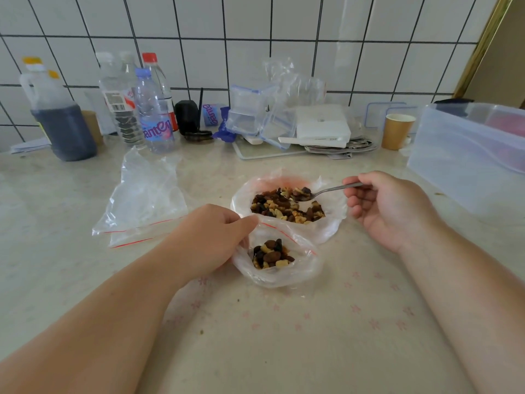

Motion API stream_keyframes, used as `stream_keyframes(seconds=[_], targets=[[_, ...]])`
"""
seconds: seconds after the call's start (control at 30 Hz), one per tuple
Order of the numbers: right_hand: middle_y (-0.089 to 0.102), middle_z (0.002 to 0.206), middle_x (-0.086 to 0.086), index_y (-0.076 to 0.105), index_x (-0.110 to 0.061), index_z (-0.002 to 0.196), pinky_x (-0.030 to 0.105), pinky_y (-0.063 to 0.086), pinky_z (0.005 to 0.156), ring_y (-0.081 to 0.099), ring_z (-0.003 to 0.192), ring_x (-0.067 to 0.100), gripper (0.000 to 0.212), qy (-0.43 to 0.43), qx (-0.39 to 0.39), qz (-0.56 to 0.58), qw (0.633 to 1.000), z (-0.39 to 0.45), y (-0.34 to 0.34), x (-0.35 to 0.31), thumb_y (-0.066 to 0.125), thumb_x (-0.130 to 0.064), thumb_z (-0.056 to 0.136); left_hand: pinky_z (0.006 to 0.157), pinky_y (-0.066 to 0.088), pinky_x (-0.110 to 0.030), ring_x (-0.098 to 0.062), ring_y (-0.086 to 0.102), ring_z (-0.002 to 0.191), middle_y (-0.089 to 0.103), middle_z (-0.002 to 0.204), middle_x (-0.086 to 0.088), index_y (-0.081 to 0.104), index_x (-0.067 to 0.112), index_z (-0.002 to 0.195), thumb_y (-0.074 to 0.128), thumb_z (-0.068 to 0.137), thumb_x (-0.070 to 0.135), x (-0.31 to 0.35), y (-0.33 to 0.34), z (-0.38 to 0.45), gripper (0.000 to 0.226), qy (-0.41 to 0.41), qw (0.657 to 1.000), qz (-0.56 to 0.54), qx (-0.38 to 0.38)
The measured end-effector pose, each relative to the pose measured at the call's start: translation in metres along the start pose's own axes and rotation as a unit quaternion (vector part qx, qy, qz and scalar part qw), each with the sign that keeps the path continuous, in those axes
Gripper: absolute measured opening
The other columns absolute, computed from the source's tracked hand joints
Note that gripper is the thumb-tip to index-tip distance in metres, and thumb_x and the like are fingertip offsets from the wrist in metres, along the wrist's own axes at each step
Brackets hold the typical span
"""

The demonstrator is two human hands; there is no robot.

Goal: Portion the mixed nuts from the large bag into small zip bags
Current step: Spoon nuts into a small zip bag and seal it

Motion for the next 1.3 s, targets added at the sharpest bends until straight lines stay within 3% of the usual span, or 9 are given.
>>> stream_keyframes(seconds=[0.27,0.43,0.63,0.83,0.9,1.0,1.1,1.17,1.3], targets=[[0.055,0.055,0.005,0.073,-0.005,0.065,0.019,0.036,0.038,0.047,0.043,0.012,0.041,0.041,-0.134,0.007,0.99,-0.025,0.032,-0.001,0.048,-0.014,0.096,0.037,0.035,-0.016,-0.01,0.04,0.034,0.049,0.043,0.007,0.071,0.029,0.062,0.053,0.098,0.058,0.0,0.003,0.0,0.049,-0.011,0.999,-0.034,-0.006],[0.06,0.06,0.008,0.075,-0.008,0.071,0.022,0.04,0.045,0.051,0.05,0.015,0.037,-0.044,-0.197,-0.088,0.975,-0.039,0.047,-0.009,0.053,-0.016,0.099,0.048,0.04,-0.022,-0.008,0.042,0.034,0.051,0.045,0.007,0.074,0.032,0.07,0.05,0.099,0.061,-0.001,0.003,0.001,0.047,-0.021,0.999,-0.026,-0.008],[0.07,0.076,0.006,0.078,-0.017,0.088,0.023,0.05,0.058,0.062,0.065,0.017,0.023,-0.207,-0.303,-0.244,0.898,-0.068,0.07,-0.02,0.061,-0.031,0.088,0.052,0.041,-0.025,-0.006,0.041,0.036,0.05,0.047,0.008,0.068,0.025,0.07,0.046,0.1,0.061,0.0,0.003,0.003,0.052,0.002,1.0,0.008,0.004],[0.071,0.088,0.001,0.08,-0.022,0.095,0.028,0.052,0.067,0.067,0.076,0.02,0.015,-0.253,-0.348,-0.337,0.837,-0.082,0.077,-0.015,0.065,-0.022,0.091,0.059,0.045,-0.027,-0.009,0.051,0.049,0.067,0.066,-0.008,0.074,0.019,0.088,0.043,0.1,0.062,0.002,0.002,0.003,0.054,0.022,0.999,0.043,0.019],[0.072,0.089,0.001,0.08,-0.026,0.095,0.027,0.052,0.066,0.067,0.076,0.021,0.015,-0.27,-0.342,-0.34,0.833,-0.082,0.077,-0.018,0.065,-0.026,0.092,0.061,0.046,-0.027,-0.01,0.053,0.053,0.07,0.073,-0.009,0.075,0.02,0.087,0.043,0.1,0.062,0.002,0.001,0.003,0.054,0.022,0.999,0.046,0.02],[0.072,0.08,0.007,0.08,-0.024,0.09,0.027,0.052,0.062,0.065,0.069,0.022,0.018,-0.267,-0.295,-0.27,0.877,-0.072,0.065,-0.029,0.063,-0.031,0.091,0.062,0.047,-0.028,-0.012,0.054,0.054,0.07,0.075,-0.011,0.075,0.021,0.084,0.044,0.1,0.061,0.001,0.001,0.003,0.052,0.017,0.999,0.045,0.018],[0.069,0.068,0.008,0.079,-0.015,0.082,0.024,0.047,0.054,0.059,0.058,0.018,0.021,-0.234,-0.194,-0.158,0.94,-0.051,0.043,-0.04,0.061,-0.025,0.088,0.055,0.043,-0.028,-0.008,0.047,0.045,0.057,0.054,-0.005,0.067,0.027,0.066,0.045,0.1,0.058,0.001,0.001,0.003,0.051,0.019,0.999,0.042,0.014],[0.069,0.066,0.007,0.078,-0.017,0.078,0.027,0.047,0.054,0.058,0.057,0.017,0.021,-0.215,-0.1,-0.128,0.963,-0.037,0.024,-0.042,0.061,-0.027,0.084,0.054,0.046,-0.026,-0.008,0.049,0.045,0.06,0.054,-0.002,0.069,0.028,0.071,0.045,0.099,0.06,-0.001,0.002,0.003,0.049,0.016,0.999,0.039,0.006],[0.075,0.074,-0.001,0.076,-0.025,0.079,0.034,0.056,0.067,0.066,0.062,0.01,0.021,-0.205,0.047,-0.241,0.947,-0.023,-0.003,-0.038,0.058,-0.03,0.088,0.054,0.043,-0.026,-0.008,0.044,0.041,0.053,0.049,0.003,0.066,0.027,0.068,0.045,0.099,0.061,-0.001,0.005,0.002,0.051,0.017,1.0,0.017,-0.007]])
Point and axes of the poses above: each hand's wrist, its own z-axis towards the middle knuckle, its own y-axis out of the palm, x = y × z, the point moved 9 cm from there along z, towards the middle knuckle
